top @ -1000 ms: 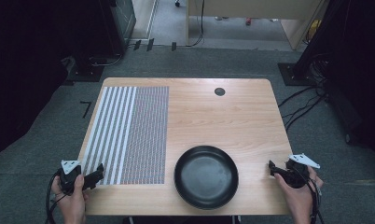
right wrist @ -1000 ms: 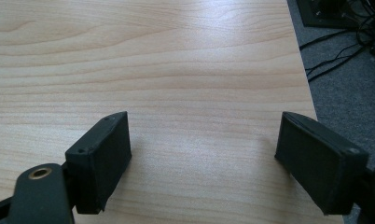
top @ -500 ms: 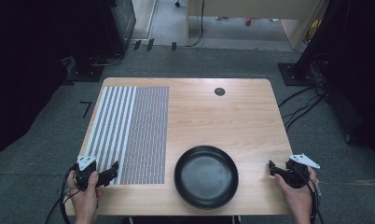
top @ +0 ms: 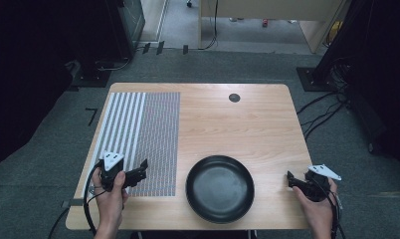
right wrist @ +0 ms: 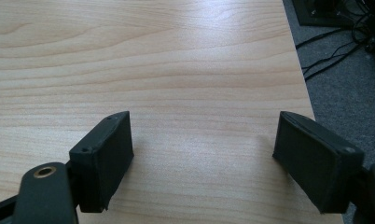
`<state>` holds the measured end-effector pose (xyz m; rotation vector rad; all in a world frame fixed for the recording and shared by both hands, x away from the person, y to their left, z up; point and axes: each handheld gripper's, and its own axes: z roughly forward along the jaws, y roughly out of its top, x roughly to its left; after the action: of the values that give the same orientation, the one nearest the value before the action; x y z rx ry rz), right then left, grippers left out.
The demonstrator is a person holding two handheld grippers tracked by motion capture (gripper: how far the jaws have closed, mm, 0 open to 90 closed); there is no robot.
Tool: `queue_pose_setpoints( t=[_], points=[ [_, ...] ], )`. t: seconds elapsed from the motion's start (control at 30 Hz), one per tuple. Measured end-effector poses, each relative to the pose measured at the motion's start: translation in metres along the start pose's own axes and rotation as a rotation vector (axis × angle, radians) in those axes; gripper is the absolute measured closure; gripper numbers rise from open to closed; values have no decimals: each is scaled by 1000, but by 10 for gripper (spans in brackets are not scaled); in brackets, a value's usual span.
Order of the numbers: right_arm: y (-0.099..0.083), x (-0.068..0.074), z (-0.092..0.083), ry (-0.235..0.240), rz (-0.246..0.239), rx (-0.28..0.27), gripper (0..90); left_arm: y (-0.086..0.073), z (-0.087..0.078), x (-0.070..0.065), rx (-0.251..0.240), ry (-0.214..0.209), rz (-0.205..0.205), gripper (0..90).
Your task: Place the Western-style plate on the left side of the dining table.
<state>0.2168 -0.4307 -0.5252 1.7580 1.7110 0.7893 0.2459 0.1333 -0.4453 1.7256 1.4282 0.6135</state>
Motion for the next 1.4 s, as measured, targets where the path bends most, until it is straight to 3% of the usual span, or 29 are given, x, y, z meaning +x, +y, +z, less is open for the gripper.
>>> queue_pose_setpoints(
  t=[0.13, 0.6, 0.73, 1.03, 1.17, 1.4],
  points=[
    [0, 0, 0, 0, 2, 0, 190, -2, 0, -11, 0, -54, -4, 135],
    [0, 4, 0, -31, 30, 1, 191, -9, 3, -44, 22, -165, 38, 135],
    [1, 8, -5, -31, 46, -15, 233, -11, 4, -49, 30, -181, 48, 135],
    [8, 18, -21, -18, 102, -42, 240, -14, 7, -60, 48, -192, 81, 135],
    [12, 25, -28, 8, 105, -63, 244, -16, 8, -63, 52, -202, 88, 135],
    [18, 43, -38, -2, 90, -80, 282, -20, 9, -69, 65, -218, 100, 135]
  ],
)
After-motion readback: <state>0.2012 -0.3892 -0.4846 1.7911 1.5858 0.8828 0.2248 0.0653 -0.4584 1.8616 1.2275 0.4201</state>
